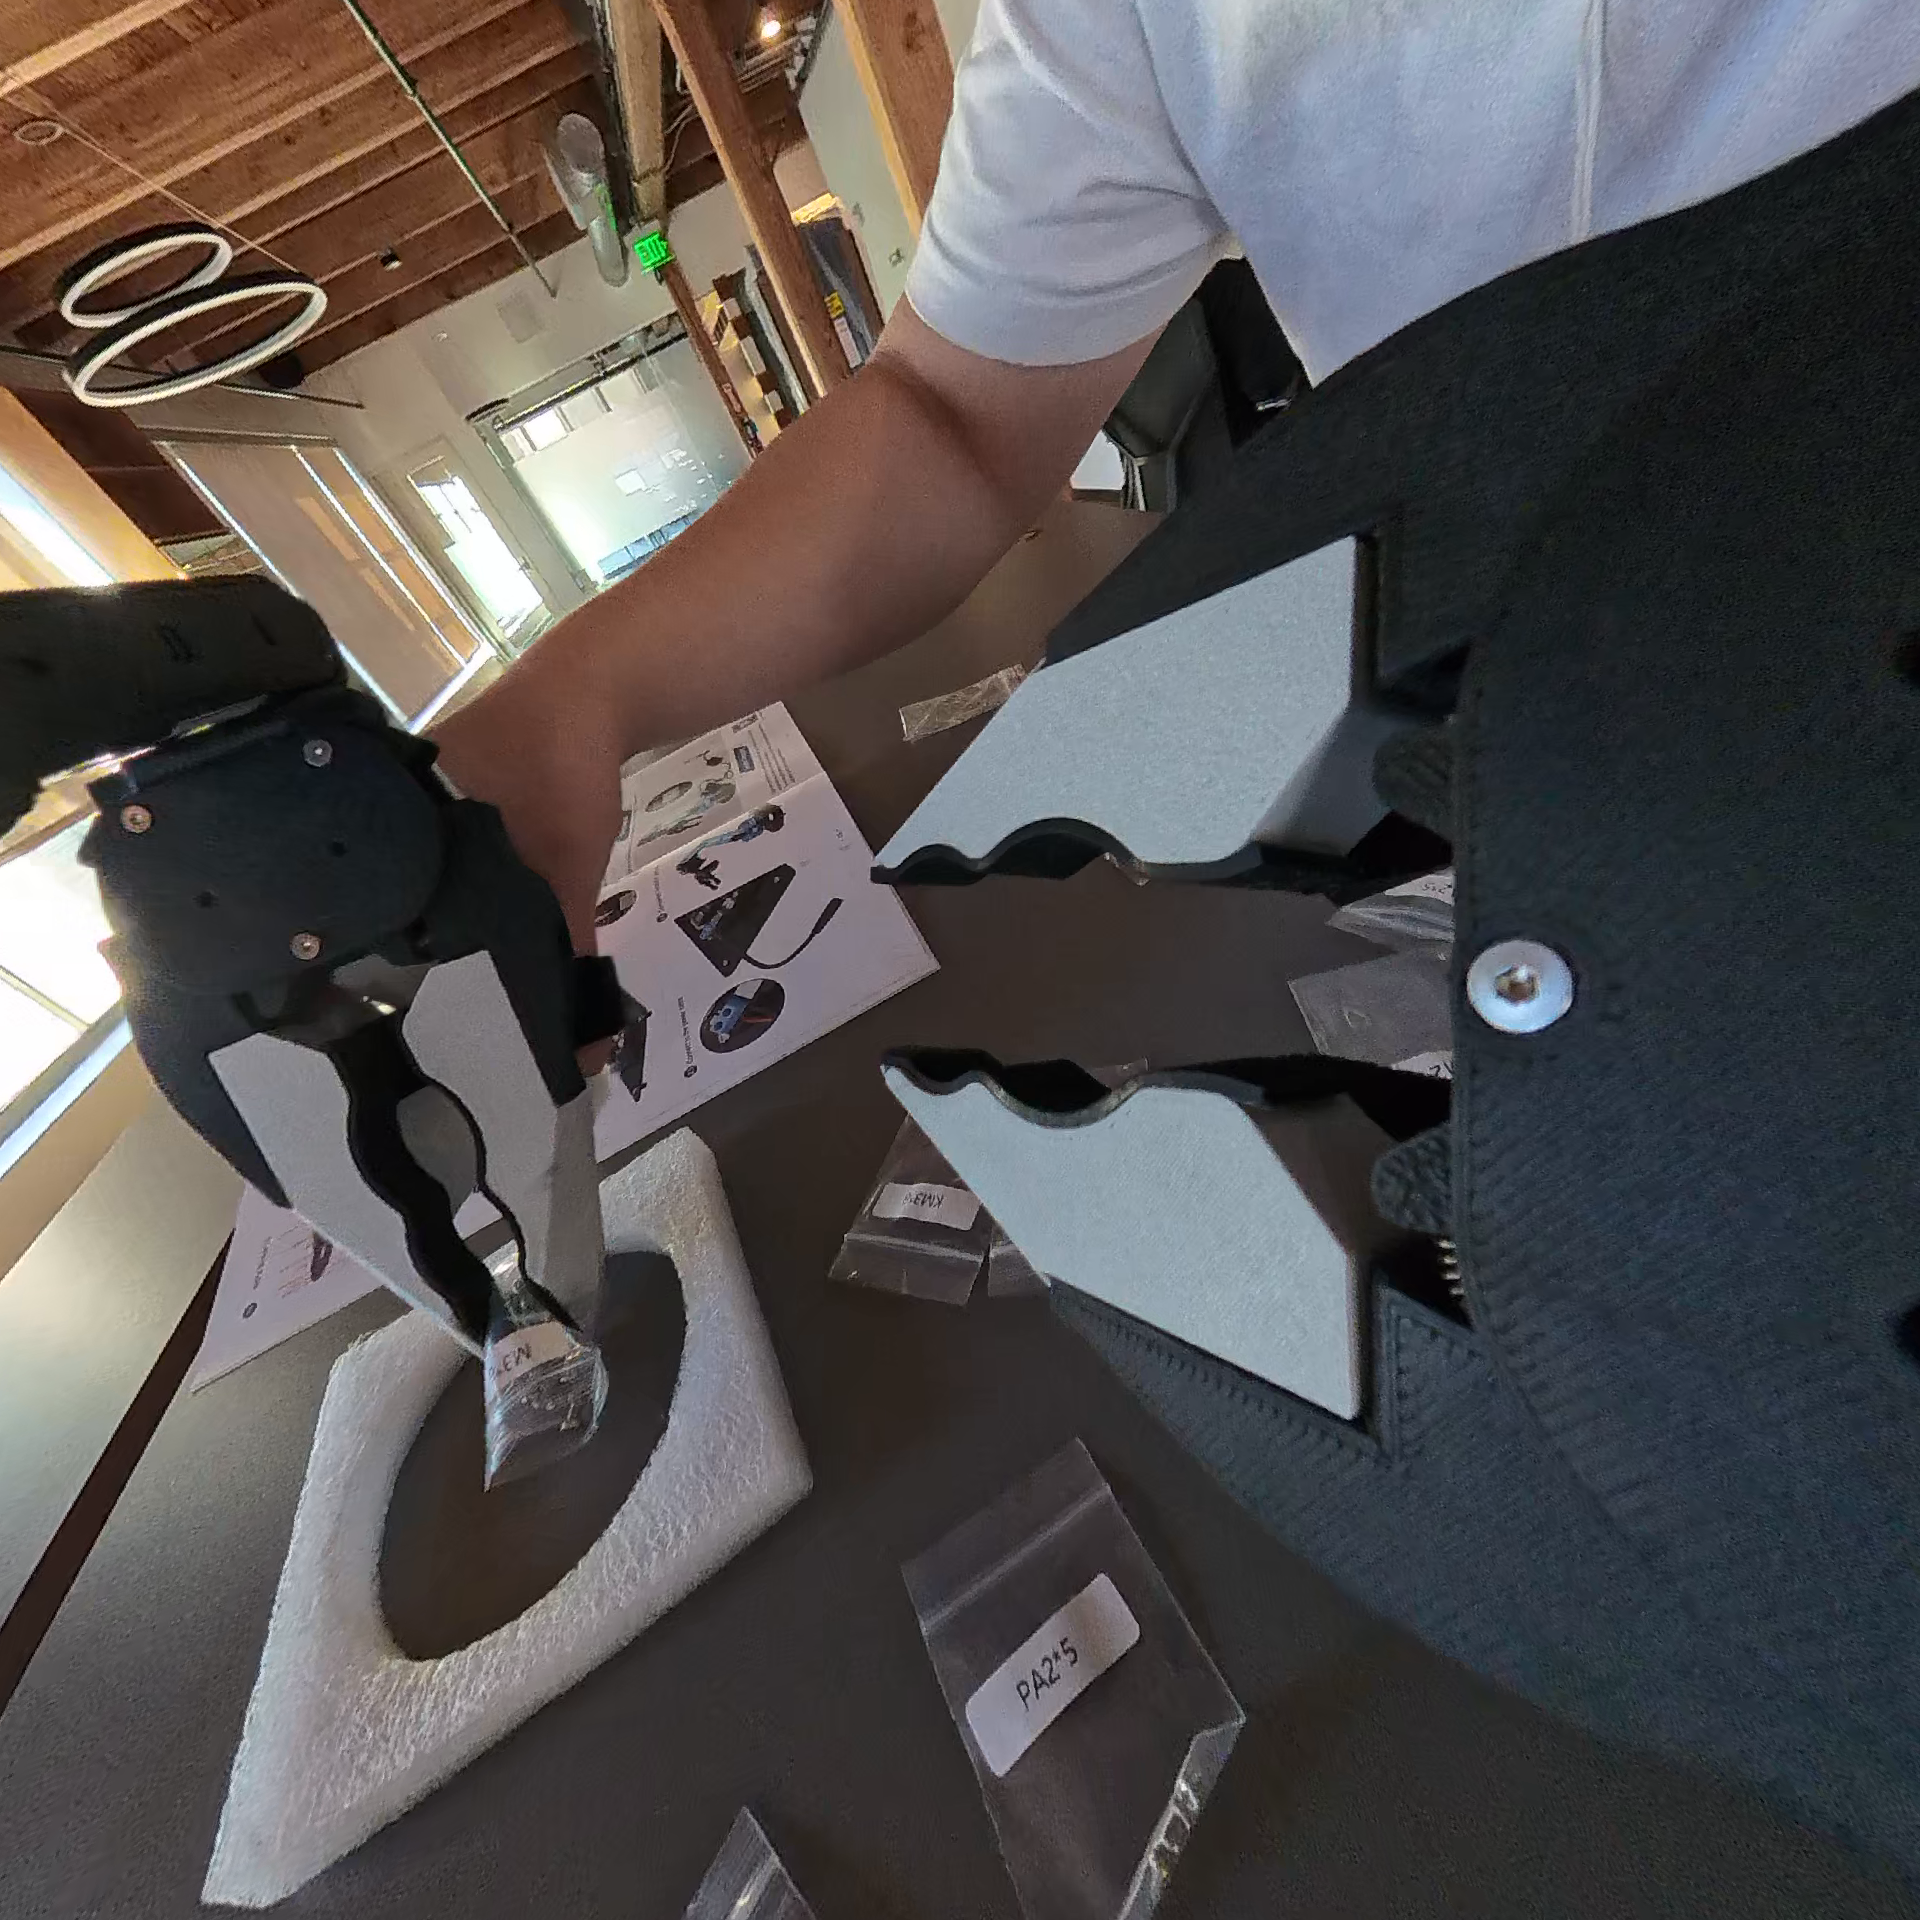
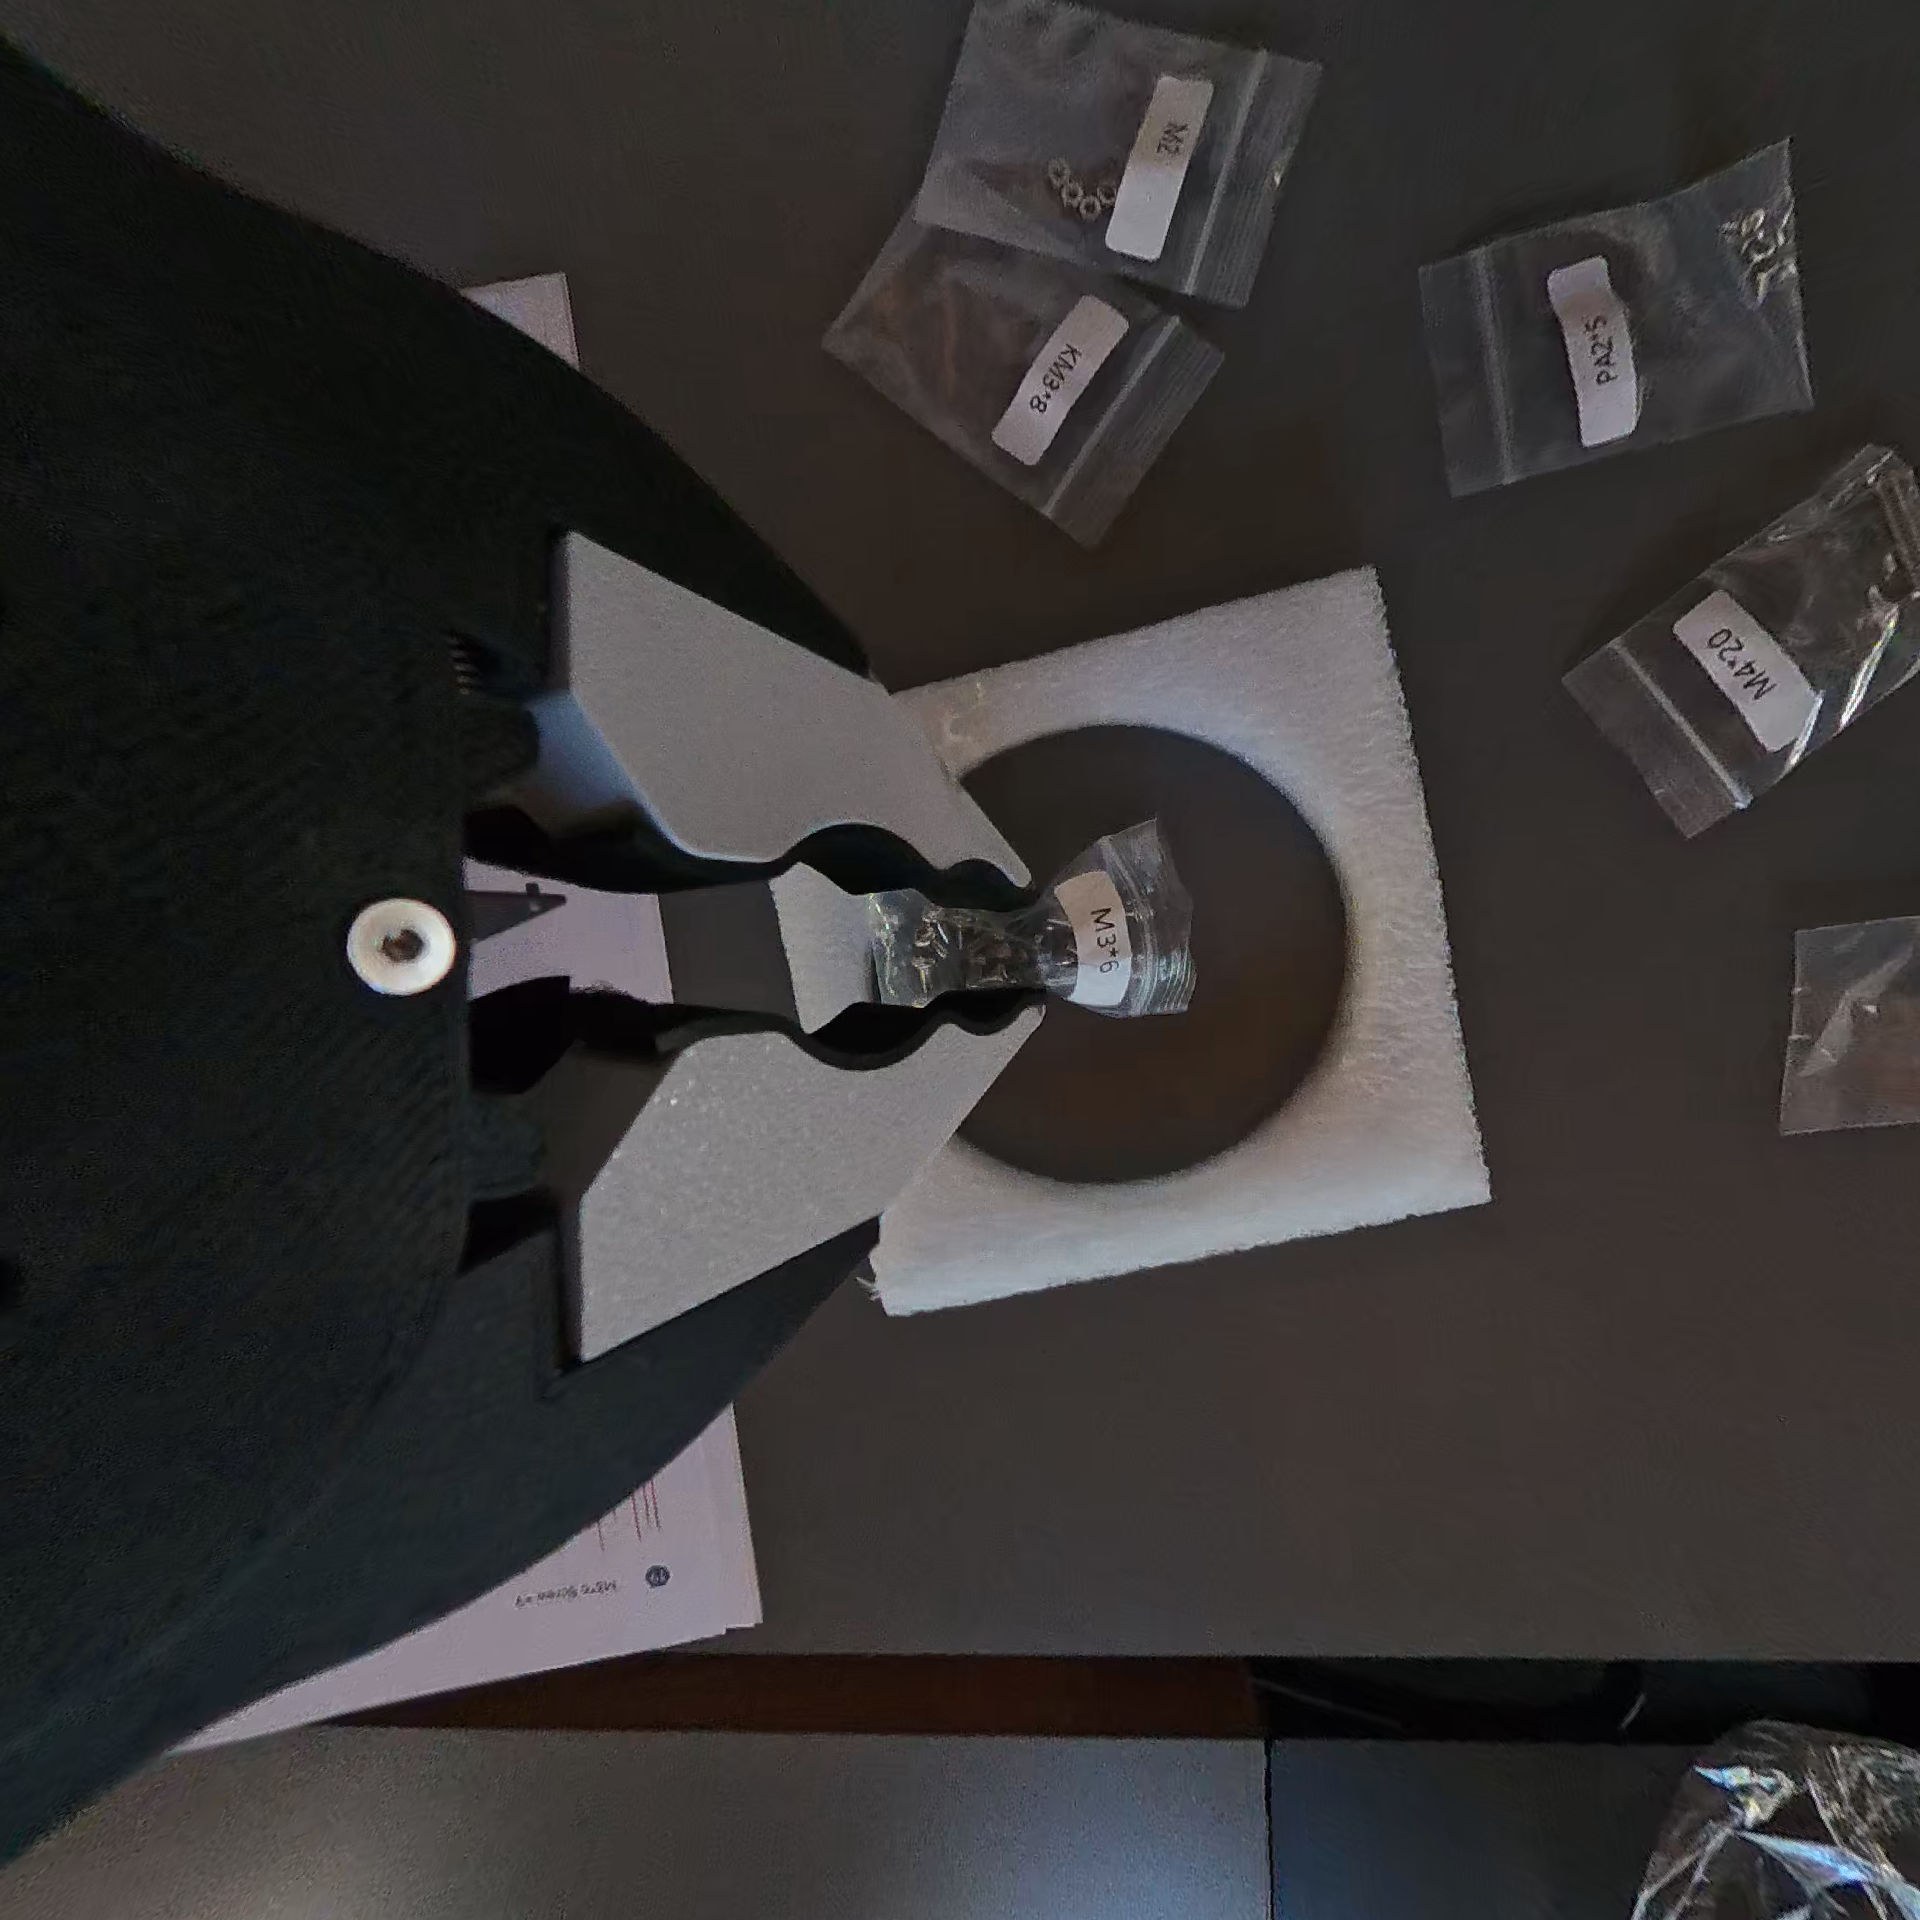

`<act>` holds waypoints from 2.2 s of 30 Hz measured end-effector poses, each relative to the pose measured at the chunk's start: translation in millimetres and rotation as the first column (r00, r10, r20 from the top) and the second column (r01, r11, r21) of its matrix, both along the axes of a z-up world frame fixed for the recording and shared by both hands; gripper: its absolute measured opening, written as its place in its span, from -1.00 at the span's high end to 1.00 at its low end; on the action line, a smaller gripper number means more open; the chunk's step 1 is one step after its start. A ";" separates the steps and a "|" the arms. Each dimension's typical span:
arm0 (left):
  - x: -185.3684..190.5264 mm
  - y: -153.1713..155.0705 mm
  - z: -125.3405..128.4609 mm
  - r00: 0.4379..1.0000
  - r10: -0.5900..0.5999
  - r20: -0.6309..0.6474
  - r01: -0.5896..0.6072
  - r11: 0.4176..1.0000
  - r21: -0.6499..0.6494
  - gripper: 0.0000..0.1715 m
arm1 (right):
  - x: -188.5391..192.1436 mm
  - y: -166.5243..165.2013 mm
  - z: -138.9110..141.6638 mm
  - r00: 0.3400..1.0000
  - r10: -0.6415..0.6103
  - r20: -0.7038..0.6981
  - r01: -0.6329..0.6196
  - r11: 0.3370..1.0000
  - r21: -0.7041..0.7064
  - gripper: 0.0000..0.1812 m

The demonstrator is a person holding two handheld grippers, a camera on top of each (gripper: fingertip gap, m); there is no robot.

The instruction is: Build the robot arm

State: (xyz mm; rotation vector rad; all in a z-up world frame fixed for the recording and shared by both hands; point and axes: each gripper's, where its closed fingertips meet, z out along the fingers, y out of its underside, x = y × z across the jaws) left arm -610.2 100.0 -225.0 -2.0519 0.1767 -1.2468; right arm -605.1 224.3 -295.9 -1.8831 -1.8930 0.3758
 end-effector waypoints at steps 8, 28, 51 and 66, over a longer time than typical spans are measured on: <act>4.1 -2.8 0.0 1.000 -0.017 0.007 0.017 1.000 -0.004 0.65 | -6.0 -1.0 2.2 0.998 0.032 0.045 -0.033 0.999 0.027 0.86; 7.5 -4.5 -1.8 0.999 -0.029 0.020 0.029 0.999 -0.016 0.66 | -1.2 8.8 -2.0 0.989 0.034 0.141 -0.042 0.998 0.054 0.87; 11.8 -7.3 0.3 0.999 -0.045 0.023 0.045 0.999 -0.011 0.66 | 1.4 7.0 0.9 0.975 0.067 0.211 -0.094 0.989 0.118 0.89; 12.7 -8.4 1.8 0.998 -0.050 0.031 0.050 0.999 -0.010 0.66 | 6.6 9.0 0.0 0.971 0.051 0.235 -0.080 0.990 0.117 0.91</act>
